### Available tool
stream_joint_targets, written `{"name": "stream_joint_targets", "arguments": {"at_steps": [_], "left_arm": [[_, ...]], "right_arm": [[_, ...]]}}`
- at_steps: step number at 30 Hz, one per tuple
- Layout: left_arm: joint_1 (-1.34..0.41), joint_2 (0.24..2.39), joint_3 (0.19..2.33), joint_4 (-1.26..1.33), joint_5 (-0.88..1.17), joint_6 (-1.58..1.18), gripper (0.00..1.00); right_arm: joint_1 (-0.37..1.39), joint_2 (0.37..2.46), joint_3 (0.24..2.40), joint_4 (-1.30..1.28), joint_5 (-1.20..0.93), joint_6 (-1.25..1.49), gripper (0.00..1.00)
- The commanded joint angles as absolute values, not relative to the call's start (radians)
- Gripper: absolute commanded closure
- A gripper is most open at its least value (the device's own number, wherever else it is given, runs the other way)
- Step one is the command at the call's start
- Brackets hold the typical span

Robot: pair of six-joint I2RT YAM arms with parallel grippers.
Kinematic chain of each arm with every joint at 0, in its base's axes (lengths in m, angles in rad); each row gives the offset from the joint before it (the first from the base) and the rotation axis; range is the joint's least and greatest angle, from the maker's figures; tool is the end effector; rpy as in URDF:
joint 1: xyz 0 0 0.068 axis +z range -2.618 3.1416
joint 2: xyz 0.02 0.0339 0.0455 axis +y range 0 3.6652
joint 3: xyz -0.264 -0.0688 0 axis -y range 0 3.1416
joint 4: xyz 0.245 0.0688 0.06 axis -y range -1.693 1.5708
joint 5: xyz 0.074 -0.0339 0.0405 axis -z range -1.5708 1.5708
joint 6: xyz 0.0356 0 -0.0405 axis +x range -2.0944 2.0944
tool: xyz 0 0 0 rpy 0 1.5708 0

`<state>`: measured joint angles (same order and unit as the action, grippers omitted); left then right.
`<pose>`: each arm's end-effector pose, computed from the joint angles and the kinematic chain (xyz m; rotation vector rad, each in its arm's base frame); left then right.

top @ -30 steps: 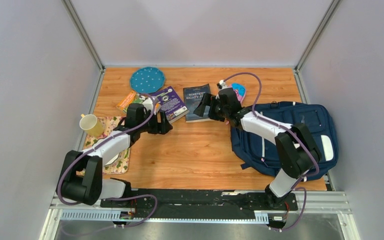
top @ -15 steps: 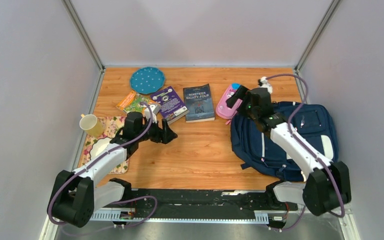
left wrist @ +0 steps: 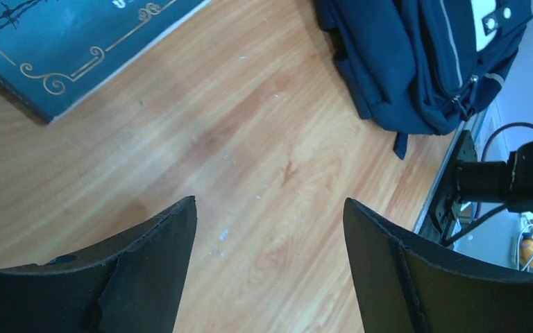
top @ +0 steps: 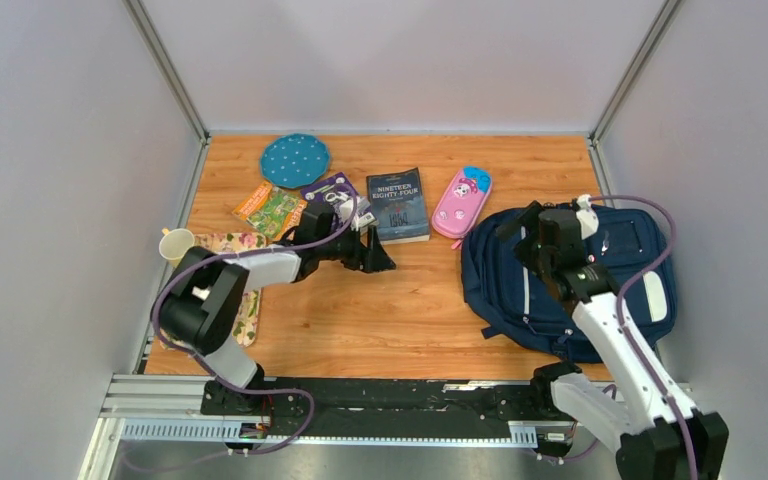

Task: Pack the student bag
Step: Move the book to the center of the board.

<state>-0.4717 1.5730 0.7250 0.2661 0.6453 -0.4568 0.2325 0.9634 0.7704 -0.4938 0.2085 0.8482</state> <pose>0.2693 -0.1614 0.1771 0.4207 2.2382 -1.2110 0.2016 0.0402 0.2732 0.7916 2.1202 0.3475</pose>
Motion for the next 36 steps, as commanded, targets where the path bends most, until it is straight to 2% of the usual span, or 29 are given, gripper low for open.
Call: {"name": "stream_joint_targets", "arguments": {"at_steps": [1, 6, 9, 14, 17, 20, 26, 29, 36], "left_arm": [[-0.476, 1.719, 0.826, 0.374, 0.689, -0.486, 0.16], [-0.476, 1.899, 1.006, 0.287, 0.677, -0.446, 0.17], [-0.476, 1.965, 1.086, 0.287, 0.677, -0.456, 0.17], [-0.471, 2.019, 1.147, 0.313, 0.672, -0.500, 0.17], [-0.477, 2.002, 1.135, 0.388, 0.718, -0.586, 0.17], [-0.514, 1.907, 1.030, 0.478, 0.723, -0.632, 0.17], [-0.681, 1.764, 0.956, 0.472, 0.624, -0.632, 0.16], [-0.764, 1.813, 1.024, 0.494, 0.577, -0.663, 0.16], [-0.805, 2.046, 1.146, 0.592, 0.540, -0.842, 0.15]], "right_arm": [[0.233, 0.796, 0.758, -0.733, 0.270, 0.980, 0.01], [0.233, 0.579, 0.703, -0.880, 0.287, 1.072, 0.01], [0.235, 0.479, 0.710, -1.046, 0.397, 1.201, 0.01], [0.233, 0.533, 0.741, -1.374, 0.589, 1.454, 0.00], [0.233, 0.630, 0.718, -1.312, 0.521, 1.425, 0.00], [0.235, 0.687, 0.672, -1.238, 0.470, 1.419, 0.00], [0.233, 0.599, 0.588, -1.196, 0.523, 1.453, 0.00], [0.232, 0.563, 0.597, -1.200, 0.538, 1.444, 0.00], [0.233, 0.535, 0.663, -1.226, 0.568, 1.378, 0.00]]}}
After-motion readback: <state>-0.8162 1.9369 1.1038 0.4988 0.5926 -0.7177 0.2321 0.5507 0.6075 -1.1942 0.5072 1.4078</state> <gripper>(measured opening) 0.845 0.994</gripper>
